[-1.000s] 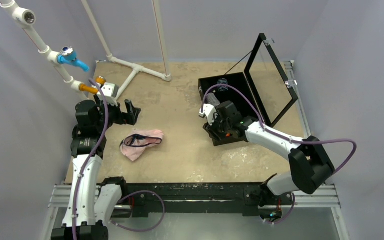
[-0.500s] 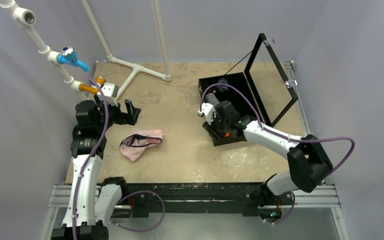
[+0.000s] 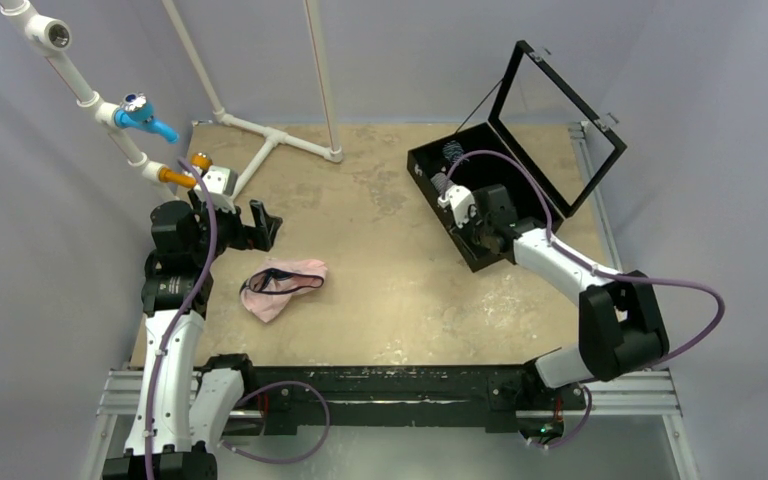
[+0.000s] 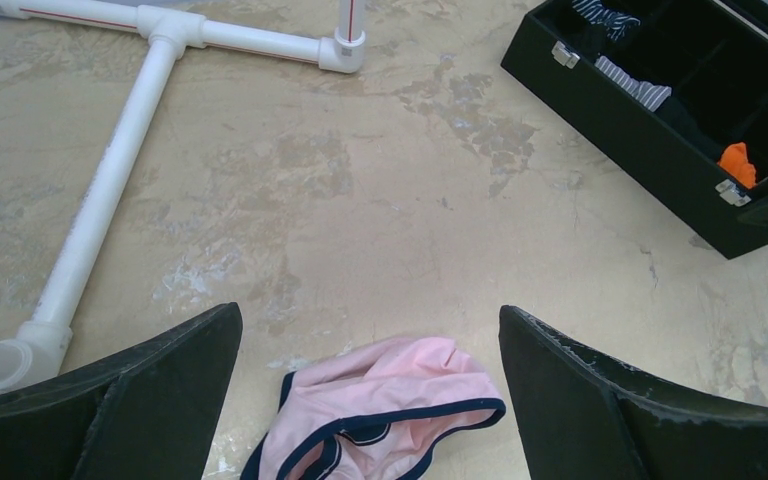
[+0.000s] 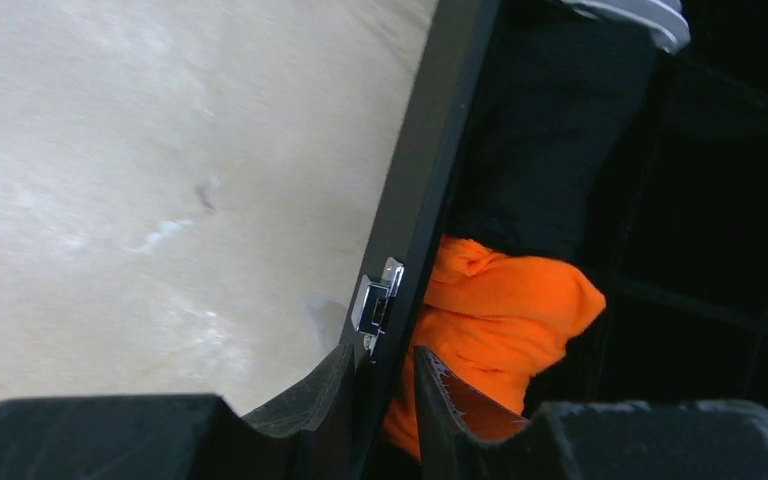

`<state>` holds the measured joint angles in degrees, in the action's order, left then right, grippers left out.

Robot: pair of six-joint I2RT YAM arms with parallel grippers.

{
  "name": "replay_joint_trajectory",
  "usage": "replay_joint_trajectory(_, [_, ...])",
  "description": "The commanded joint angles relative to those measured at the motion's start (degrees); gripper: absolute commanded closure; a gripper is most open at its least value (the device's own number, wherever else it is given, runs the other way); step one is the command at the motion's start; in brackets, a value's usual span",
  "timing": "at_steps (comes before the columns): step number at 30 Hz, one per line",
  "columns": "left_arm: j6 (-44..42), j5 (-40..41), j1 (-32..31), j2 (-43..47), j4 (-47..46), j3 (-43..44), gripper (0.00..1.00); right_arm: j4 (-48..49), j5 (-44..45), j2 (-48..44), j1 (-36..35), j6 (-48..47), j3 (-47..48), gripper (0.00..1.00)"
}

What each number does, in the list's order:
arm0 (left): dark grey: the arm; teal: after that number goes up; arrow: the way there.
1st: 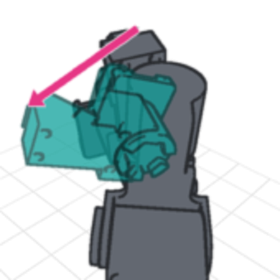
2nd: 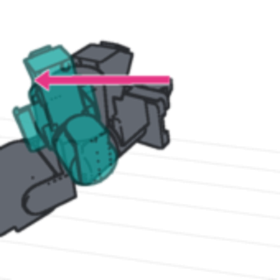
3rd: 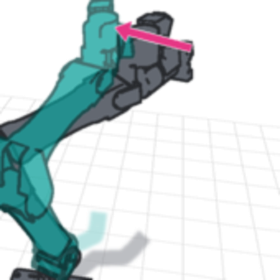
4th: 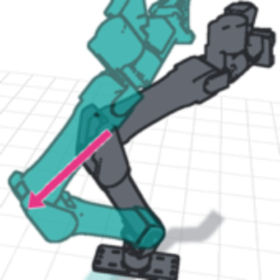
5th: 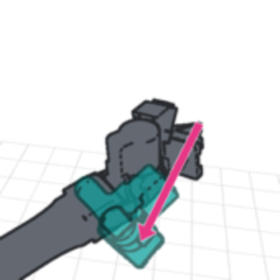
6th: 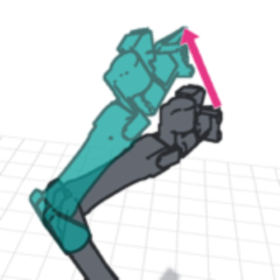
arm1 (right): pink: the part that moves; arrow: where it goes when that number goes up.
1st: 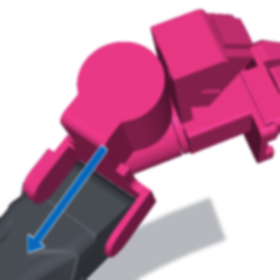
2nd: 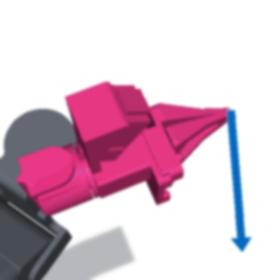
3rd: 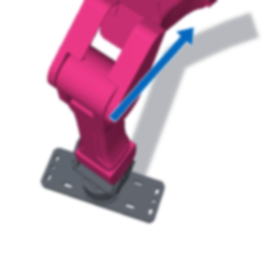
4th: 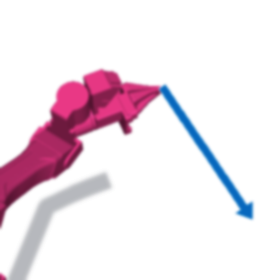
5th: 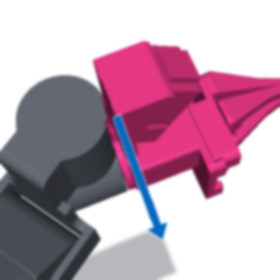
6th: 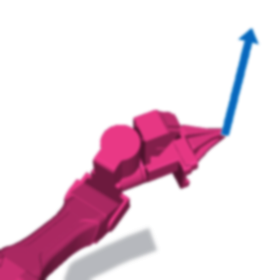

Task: Roll the underwear
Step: Move the storage box to the center of the board.

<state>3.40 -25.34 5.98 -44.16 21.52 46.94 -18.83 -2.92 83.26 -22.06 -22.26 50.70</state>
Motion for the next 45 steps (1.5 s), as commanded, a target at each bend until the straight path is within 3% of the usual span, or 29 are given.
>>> replay_joint_trajectory(1, [-0.10,-1.09,0.11,0.56,-1.30,0.00,0.00,-1.70,7.99,-1.21,5.27,-6.54,-0.66,0.96])
replay_joint_trajectory(18, [-0.23,-0.93,0.17,0.44,-1.15,0.00,0.00,-1.51,6.13,0.17,23.50,-15.77,2.66,0.96])
replay_joint_trajectory(28, [-0.62,-0.45,0.14,-0.14,-0.60,0.40,0.00,1.20,5.53,7.98,25.89,-14.65,9.38,0.93])
replay_joint_trajectory(31, [-1.20,0.06,0.12,-0.29,-0.07,0.97,0.00,0.88,4.08,8.46,25.98,-13.95,10.49,0.86])
replay_joint_trajectory(35, [-3.03,0.60,0.11,-0.99,1.92,2.06,0.00,-1.06,-0.73,6.04,26.01,-13.33,10.17,0.70])
replay_joint_trajectory(41, [-15.33,-4.63,-1.15,-1.29,7.82,-0.11,0.00,-5.58,-9.18,-2.48,25.91,-11.62,8.27,0.42])
replay_joint_trajectory(45, [-23.77,-1.92,-7.97,-0.84,11.57,-3.61,0.00,-7.68,-16.05,-7.67,25.89,-9.70,8.24,0.31])
